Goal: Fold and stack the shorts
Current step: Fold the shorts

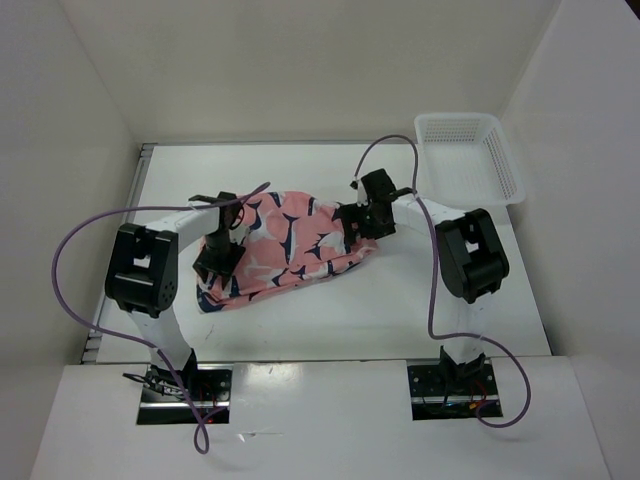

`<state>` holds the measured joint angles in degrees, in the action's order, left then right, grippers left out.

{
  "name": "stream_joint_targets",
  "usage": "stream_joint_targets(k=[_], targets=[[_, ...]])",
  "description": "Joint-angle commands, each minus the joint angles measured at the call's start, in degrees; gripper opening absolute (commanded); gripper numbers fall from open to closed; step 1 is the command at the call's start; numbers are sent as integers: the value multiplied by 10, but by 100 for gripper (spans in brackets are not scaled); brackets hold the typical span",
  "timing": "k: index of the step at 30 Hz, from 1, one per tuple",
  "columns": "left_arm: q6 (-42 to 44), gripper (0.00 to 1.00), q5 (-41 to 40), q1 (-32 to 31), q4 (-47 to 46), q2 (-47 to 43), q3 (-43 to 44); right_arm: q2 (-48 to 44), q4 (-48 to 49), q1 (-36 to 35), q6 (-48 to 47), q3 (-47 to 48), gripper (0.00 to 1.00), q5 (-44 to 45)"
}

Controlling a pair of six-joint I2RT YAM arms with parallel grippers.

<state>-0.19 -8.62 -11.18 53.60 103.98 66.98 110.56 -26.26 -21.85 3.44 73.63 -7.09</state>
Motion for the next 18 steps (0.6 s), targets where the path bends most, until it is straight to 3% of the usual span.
stream_joint_targets(k=[1,2,3,5,6,8,9,15,16,18], targets=[[2,61,6,12,13,-23,-3,27,17,3,19,13,97,-34],[2,61,6,12,13,-28,-3,38,17,3,25,18,92,-35],[2,61,6,17,13,-28,-3,38,17,3,33,18,74,-35],[2,61,6,17,13,-33,-3,44,17,3,43,18,46,-41],[2,61,6,22,13,-33,-3,44,17,3,43,18,21,-35],[2,61,6,22,13,-40,-3,37,17,3,51,23,3,-28],[2,62,-1,28,13,-40,-3,37,17,9,51,23,0,-21],[2,66,-24,41,8,-52,91,-26,-3,30,29,42,0,17],[2,67,-24,41,8,-52,102,-32,-3,30,24,42,14,9],[2,67,-24,41,8,-24,117,-38,-3,30,17,26,59,-28]])
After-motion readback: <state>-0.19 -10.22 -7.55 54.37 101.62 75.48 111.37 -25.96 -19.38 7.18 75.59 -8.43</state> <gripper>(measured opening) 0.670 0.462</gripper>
